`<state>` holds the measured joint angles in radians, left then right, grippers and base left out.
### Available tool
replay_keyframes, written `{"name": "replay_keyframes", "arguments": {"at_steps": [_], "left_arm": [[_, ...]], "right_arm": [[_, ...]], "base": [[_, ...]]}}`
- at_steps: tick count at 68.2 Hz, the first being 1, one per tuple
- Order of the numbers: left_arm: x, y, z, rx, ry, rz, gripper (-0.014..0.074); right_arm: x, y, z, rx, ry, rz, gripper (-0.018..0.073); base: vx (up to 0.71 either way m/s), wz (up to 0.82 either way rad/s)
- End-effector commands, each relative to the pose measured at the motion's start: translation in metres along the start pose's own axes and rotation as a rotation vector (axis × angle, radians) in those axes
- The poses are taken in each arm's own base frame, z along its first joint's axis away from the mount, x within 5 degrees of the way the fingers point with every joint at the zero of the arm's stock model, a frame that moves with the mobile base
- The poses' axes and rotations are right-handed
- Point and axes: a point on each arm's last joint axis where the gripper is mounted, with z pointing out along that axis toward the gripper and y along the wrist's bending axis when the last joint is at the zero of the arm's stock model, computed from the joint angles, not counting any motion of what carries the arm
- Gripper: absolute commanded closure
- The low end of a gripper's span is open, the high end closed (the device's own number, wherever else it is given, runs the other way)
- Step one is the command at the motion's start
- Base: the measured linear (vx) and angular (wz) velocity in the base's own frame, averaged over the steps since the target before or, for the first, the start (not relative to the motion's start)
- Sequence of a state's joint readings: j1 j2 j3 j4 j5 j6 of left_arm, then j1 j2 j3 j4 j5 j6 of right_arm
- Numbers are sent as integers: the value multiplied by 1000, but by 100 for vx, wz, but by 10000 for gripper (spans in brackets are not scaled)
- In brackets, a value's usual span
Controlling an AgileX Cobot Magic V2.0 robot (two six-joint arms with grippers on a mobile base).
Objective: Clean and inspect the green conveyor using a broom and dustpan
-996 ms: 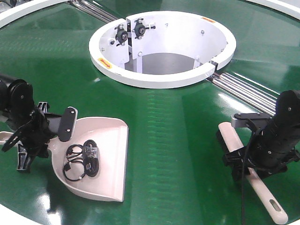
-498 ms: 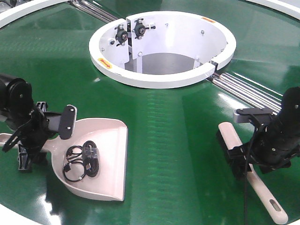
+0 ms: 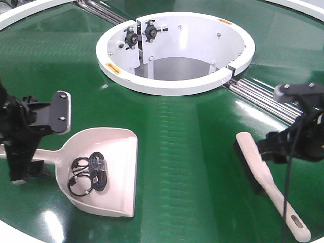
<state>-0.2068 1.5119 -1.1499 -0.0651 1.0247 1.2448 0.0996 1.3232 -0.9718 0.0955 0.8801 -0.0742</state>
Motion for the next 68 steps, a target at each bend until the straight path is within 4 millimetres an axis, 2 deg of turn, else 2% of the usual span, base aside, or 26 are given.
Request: {"name": "replay_keyframes", "arguments": {"at_steps": [1,13,22,29,33,37,41,45,54,55,68], "left_arm": [[-6,-11,-43,-82,-93,-27,-31],[-11,-33,-93,-199,-287,-181,27],[-10,-51,-136,-342,-453,-305,62],[-6,-67,-172,-485,-618,-426,83],[-2,-78,-190,-558,-704,-482,86],[4,-91,-204,-634,-784,-524,86],[12,-109,-209,-690,-858,-566,86],[21,-130,-205,-724,-929,-605,86],[40,-170,-172,-757,-1013,-652,86],[43,-174,-162,-754,-1008,-661,86],[64,-206,-91,-770,-1037,-745,88]], "right_arm": [[-6,1,-43,16,-233,-21,53],[4,5,-99,25,-520,-24,55],[22,7,-129,29,-687,-29,55],[45,8,-140,35,-822,-30,55],[61,7,-139,39,-884,-29,55],[77,7,-140,42,-946,-30,55],[94,7,-137,45,-998,-29,55],[108,7,-133,45,-1038,-28,55],[142,5,-116,56,-1102,-37,55],[145,5,-115,57,-1108,-37,55],[177,4,-93,56,-1173,-36,55]], "base": [[0,0],[0,0],[0,0],[0,0],[0,0],[0,0],[0,0],[0,0],[0,0],[0,0],[0,0]]}}
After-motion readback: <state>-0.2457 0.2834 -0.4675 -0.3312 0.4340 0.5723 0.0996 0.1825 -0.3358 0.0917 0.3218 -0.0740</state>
